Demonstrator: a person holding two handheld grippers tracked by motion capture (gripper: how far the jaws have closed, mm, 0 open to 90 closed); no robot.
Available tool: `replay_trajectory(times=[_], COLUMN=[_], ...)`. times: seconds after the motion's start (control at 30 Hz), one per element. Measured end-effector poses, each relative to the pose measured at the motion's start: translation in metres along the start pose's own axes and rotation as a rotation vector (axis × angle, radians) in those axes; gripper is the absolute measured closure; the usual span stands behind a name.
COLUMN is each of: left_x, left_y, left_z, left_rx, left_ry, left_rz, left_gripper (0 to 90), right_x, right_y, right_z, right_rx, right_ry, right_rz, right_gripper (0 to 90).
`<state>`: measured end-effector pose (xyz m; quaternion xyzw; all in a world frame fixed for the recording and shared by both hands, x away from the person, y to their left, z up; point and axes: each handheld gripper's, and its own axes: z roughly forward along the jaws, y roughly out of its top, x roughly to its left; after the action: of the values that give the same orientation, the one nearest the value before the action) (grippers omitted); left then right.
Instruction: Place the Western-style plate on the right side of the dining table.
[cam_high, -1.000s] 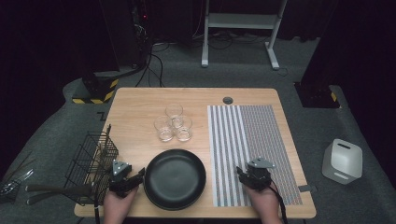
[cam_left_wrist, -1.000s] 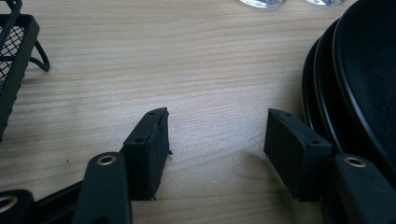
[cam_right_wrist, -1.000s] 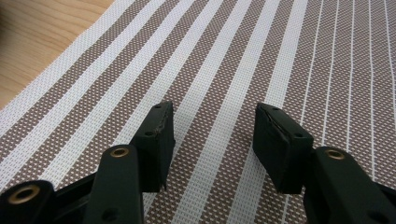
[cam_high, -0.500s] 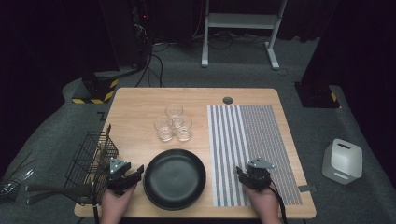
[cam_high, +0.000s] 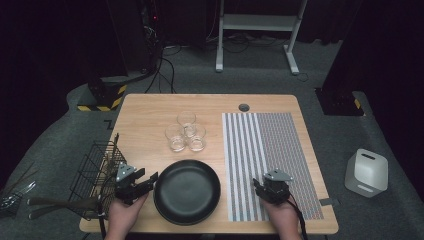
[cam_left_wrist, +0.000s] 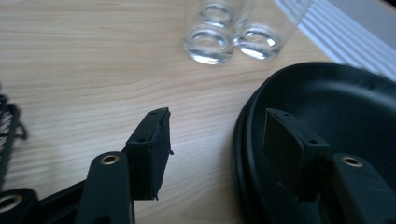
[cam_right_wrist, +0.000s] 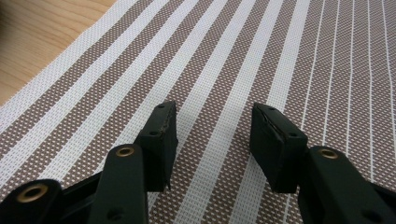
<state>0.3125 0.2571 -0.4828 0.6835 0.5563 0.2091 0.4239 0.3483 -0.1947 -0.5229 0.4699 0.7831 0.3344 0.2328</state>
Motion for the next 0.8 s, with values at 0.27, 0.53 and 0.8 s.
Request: replay_trajectory(times=[0.27, 0.53, 0.8], left_x=[-0.01, -0.012, -0.005], left_y=[0.003, -0.004, -0.014], left_z=[-0.001, 0.002, -0.005], left_rx=[-0.009, 0.01, 0.005], left_ry=[-0.075, -0.112, -0.178], left_rz=[0.009, 0.005, -0.061], left_gripper=[40.1, 42.4, 45.2], right_x=[-0.003, -0.003, -0.001], right_y=[0.0, 0.0, 0.002], right_z=[0.0, 0.001, -0.005], right_rx=[0.007, 0.007, -0.022], right_ry=[0.012, 0.016, 0.013], right_rz=[0.027, 0.029, 0.02], right_gripper=[50.1, 50.3, 50.0])
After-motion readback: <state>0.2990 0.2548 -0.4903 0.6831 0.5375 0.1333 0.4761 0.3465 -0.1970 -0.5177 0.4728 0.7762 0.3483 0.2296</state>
